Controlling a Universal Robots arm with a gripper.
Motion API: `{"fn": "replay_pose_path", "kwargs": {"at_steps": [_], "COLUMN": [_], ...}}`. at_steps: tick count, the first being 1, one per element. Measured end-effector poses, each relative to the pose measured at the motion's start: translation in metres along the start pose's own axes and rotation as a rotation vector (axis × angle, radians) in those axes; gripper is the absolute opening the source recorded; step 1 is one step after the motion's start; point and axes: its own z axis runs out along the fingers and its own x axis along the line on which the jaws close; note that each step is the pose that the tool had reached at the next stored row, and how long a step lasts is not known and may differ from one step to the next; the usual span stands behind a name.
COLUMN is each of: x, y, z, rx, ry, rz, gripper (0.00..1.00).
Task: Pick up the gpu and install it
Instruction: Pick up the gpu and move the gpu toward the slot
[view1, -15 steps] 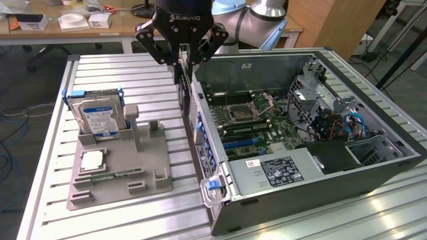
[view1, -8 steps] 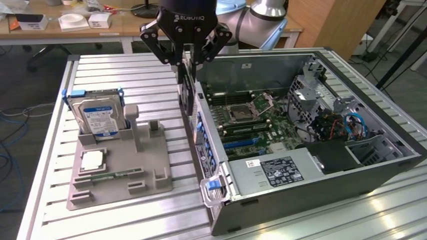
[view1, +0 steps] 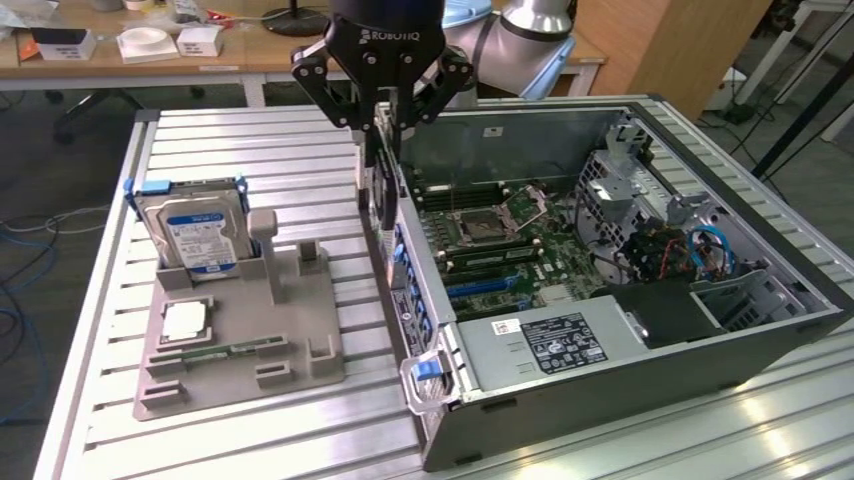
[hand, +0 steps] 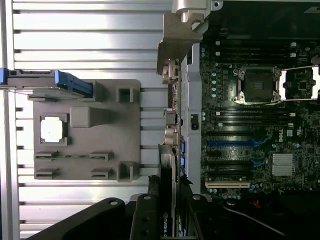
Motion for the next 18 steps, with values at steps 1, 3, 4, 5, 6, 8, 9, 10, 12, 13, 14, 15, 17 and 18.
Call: {"fn": "replay_pose_path", "kwargs": {"at_steps": [1, 3, 4, 5, 6, 8, 9, 10, 12, 13, 14, 15, 17, 18], "x": [-0.001, -0.004, -0.006, -0.008, -0.009, -0.013, -0.015, -0.016, -0.019, -0.02, -0.022, -0.023, -0.026, -0.028], "y": [0.0001, 0.0001, 0.0002, 0.0002, 0.0003, 0.0004, 0.0004, 0.0005, 0.0005, 0.0006, 0.0006, 0.0007, 0.0007, 0.0008], "z": [0.0, 0.0, 0.0001, 0.0, 0.0, 0.0001, 0.0001, 0.0001, 0.0002, 0.0002, 0.0002, 0.0002, 0.0002, 0.0002], "rx": [0.0, 0.0, 0.0, 0.0001, 0.0001, 0.0, 0.0, 0.0, -0.0001, 0.0, 0.0, -0.0001, 0.0, 0.0], "ry": [0.0, 0.0, 0.0, 0.0001, 0.0001, 0.0, 0.0001, 0.0, 0.0, 0.0001, 0.0, 0.0, 0.0001, 0.0], "rz": [0.0, 0.0, 0.0, 0.0, 0.0, 0.0, 0.0, 0.0, 0.0, 0.0, 0.0, 0.0, 0.0, 0.0], "gripper": [0.26, 0.26, 0.26, 0.26, 0.26, 0.26, 0.26, 0.26, 0.26, 0.26, 0.26, 0.26, 0.26, 0.26]}}
